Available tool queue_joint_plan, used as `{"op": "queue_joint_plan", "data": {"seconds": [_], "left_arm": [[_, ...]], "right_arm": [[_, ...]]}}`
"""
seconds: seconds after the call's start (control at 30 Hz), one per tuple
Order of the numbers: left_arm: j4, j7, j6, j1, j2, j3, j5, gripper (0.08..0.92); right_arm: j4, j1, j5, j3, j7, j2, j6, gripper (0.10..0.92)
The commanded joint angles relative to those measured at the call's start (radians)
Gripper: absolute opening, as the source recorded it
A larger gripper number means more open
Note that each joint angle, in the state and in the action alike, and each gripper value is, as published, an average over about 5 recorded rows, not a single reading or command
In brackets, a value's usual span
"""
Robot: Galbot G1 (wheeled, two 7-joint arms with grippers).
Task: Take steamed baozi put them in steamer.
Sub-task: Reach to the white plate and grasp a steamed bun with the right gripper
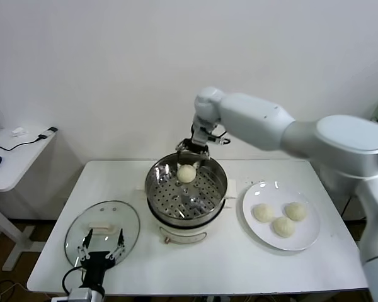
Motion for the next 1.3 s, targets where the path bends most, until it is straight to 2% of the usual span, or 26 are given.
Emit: {"op": "queue_joint_plan", "data": {"seconds": [0.03,0.23,0.4,0.63,0.9,1.3], "left_arm": [[0.002,0.000,-0.002,-0.002,-0.001,0.004,0.004,0.823],[0.005,-0.001,-0.007,-0.004,-0.005,0.010,0.012,0.823],[0.009,-0.001,-0.009,-0.004,-0.005,0.009,0.012,0.823],[0.016,-0.001,-0.008,-0.006,-0.005,0.001,0.012,0.823],[0.028,0.000,-0.006,-0.010,-0.009,-0.002,0.014,0.823],[0.042,-0.001,-0.010,-0.011,-0.007,-0.006,0.017,0.823]], "right_arm": [[0.203,0.197,0.444,-0.195,-0.031,-0.346,-0.408,0.823],[0.277,0.141,0.398,-0.302,0.027,-0.521,-0.560,0.823],[0.337,0.066,0.376,-0.336,0.070,-0.577,-0.666,0.823],[0.311,-0.095,0.329,-0.285,0.119,-0.550,-0.729,0.823],[0.193,-0.268,0.299,-0.160,0.153,-0.478,-0.741,0.823],[0.098,-0.355,0.265,-0.097,0.181,-0.413,-0.739,0.823]]}}
